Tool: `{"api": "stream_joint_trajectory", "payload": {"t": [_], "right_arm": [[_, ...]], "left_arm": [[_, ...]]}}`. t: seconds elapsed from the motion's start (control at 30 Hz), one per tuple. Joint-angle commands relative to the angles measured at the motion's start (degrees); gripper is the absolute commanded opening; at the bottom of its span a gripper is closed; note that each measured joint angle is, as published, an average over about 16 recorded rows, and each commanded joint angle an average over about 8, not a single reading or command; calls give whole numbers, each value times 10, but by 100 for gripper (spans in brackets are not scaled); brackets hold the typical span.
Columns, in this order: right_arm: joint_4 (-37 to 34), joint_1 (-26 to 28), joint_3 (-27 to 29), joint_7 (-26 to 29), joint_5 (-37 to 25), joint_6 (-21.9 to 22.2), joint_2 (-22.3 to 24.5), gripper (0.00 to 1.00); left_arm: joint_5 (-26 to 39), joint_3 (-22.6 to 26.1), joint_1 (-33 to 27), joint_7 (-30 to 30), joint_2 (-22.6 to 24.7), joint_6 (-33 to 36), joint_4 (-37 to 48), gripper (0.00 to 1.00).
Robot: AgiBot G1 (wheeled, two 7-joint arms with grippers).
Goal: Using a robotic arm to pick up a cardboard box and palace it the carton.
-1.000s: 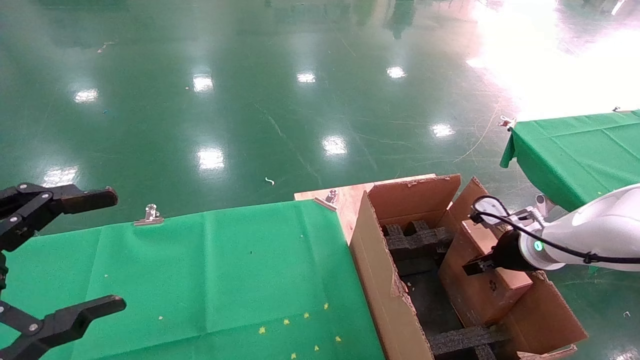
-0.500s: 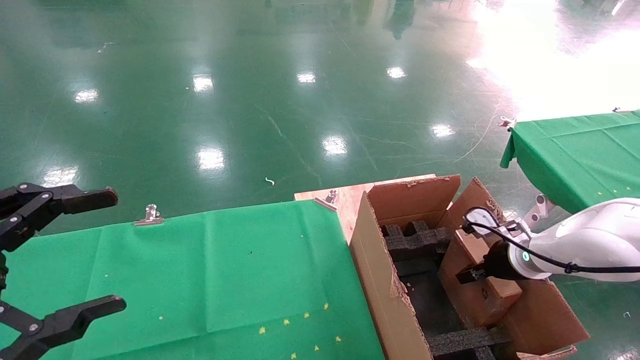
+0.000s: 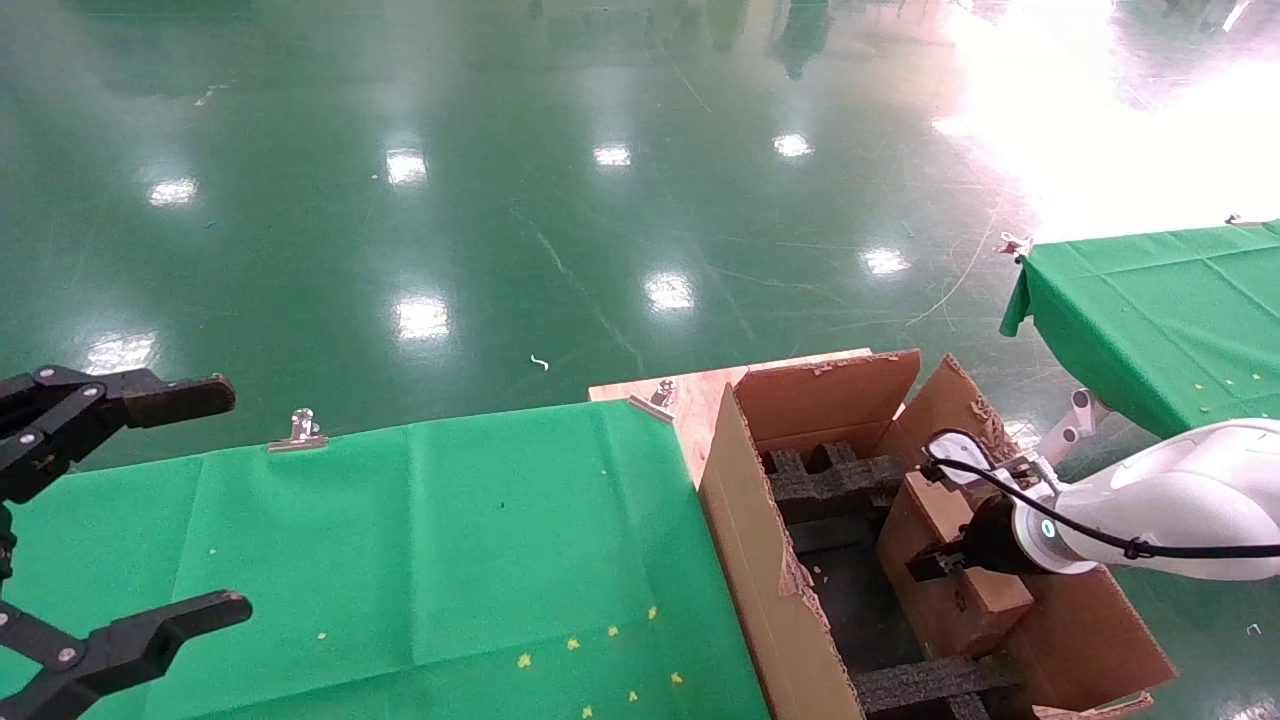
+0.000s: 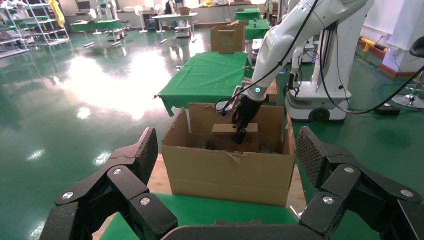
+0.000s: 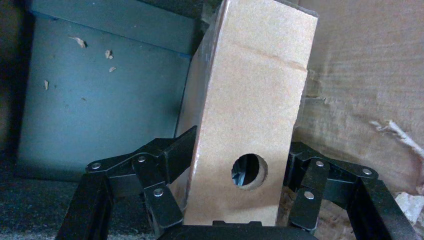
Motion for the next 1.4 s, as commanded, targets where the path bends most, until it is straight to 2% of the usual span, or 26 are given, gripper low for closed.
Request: {"api": "stream_joint_trajectory", "payload": {"t": [0.03,0.07,1.03,1.2,1.4], "right_arm": [[-2,-2,1,-3,4,2,0,92],[-2,-2,1,-3,4,2,0,100],[8,20,3,0,-11,-2,13,100],[15,42,11,0,-13,-1,22,100],[43,95,33,-2,-13,1,37,100]], "left_arm": [[0,0,0,0,0,0,0,100],[0,0,0,0,0,0,0,100],[0,0,0,0,0,0,0,100],[0,0,0,0,0,0,0,100],[0,0,0,0,0,0,0,100]]}}
